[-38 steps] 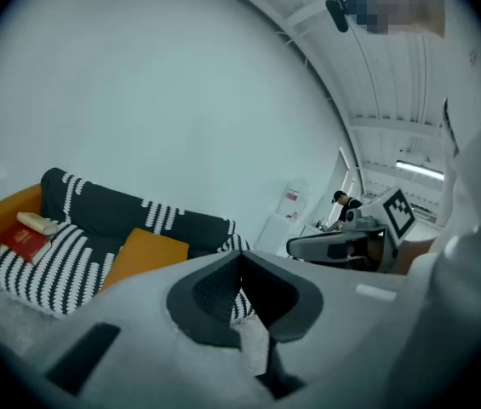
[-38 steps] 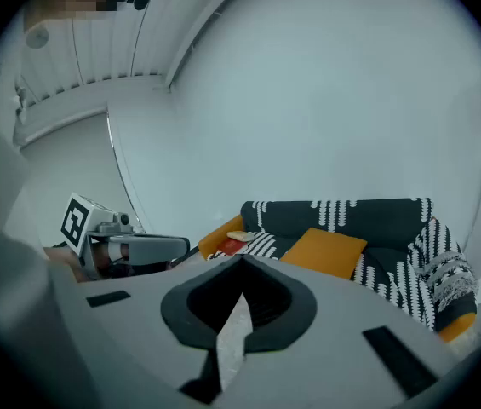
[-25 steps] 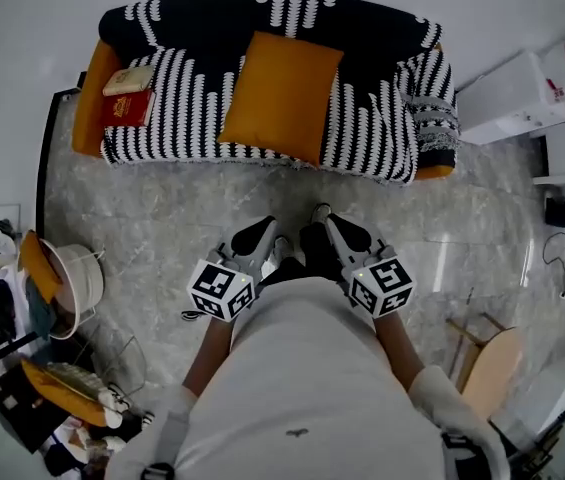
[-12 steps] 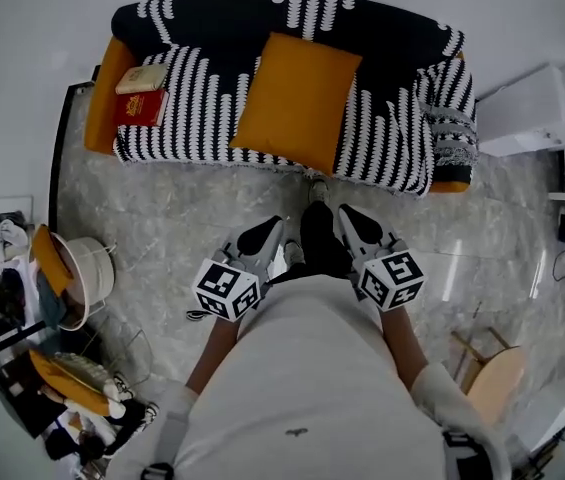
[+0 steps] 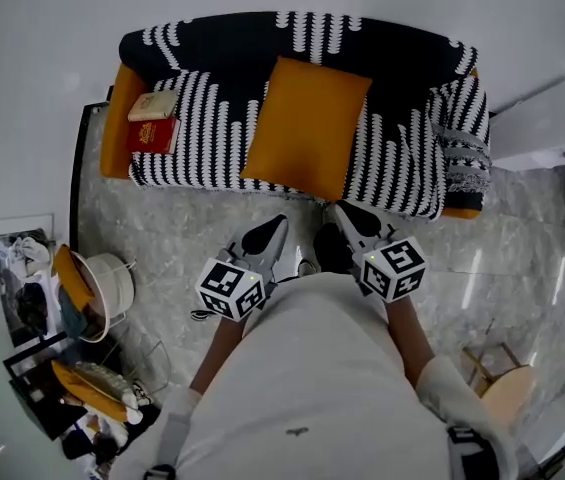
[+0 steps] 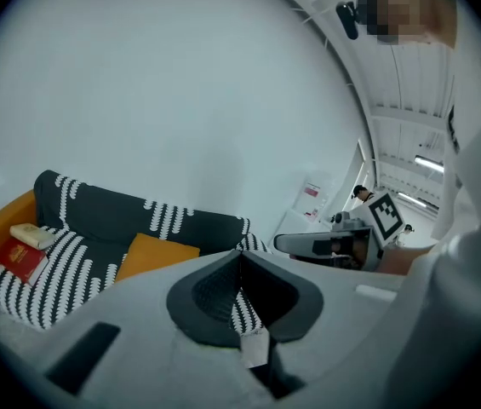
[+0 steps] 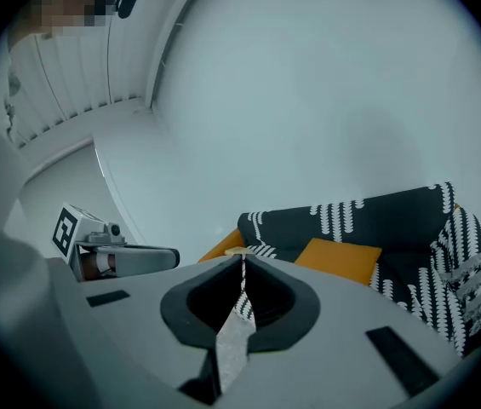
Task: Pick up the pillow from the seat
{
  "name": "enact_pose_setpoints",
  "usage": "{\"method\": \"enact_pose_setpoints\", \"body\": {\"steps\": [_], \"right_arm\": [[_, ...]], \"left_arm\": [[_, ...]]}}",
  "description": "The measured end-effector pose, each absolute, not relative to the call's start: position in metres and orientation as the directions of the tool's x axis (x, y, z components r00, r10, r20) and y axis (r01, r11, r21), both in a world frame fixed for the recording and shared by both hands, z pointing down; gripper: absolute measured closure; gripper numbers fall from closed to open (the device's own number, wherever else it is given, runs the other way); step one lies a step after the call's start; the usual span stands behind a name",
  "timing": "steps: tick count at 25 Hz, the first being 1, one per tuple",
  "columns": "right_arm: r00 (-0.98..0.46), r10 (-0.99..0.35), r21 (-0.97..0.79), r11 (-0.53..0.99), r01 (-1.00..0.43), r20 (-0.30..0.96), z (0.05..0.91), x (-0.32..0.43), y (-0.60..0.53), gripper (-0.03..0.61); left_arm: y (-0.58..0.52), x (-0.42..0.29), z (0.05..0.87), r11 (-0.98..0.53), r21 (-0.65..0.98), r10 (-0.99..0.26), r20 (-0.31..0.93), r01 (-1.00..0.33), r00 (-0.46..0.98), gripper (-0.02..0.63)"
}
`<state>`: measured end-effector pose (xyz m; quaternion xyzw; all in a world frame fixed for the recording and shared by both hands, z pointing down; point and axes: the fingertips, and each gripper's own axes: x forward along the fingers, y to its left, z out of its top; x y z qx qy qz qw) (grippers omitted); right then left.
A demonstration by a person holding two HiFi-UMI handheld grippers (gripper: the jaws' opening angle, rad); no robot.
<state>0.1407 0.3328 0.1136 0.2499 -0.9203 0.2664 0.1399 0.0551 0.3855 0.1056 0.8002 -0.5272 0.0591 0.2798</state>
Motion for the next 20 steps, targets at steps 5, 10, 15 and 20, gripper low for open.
{"method": "enact_pose_setpoints", "body": {"steps": [5,10,15,20], "right_arm": [[-0.849,-0.351,-0.446,0.734,-0.511,0.395,0.121,0.14,0.299,0.571],[-0.871,-0.294,-0.469,0.75,-0.466,0.394,0.125,0.133,0.277,0.571],[-0.887,-0.249,-0.496,0.754,-0.43,0.39,0.13,0.125,0.262,0.571],[-0.893,-0.205,-0.517,0.754,-0.405,0.401,0.14,0.115,0.26,0.571]], "left_arm": [[0.354,0.064,0.11,-0.274,0.385,-0.798,0.42,-0.882,0.431,0.601],[0.334,0.058,0.116,-0.217,0.386,-0.798,0.459,-0.897,0.39,0.601],[0.331,0.044,0.125,-0.13,0.385,-0.8,0.503,-0.914,0.326,0.601],[0.331,0.037,0.13,-0.106,0.41,-0.798,0.508,-0.906,0.324,0.601]]}}
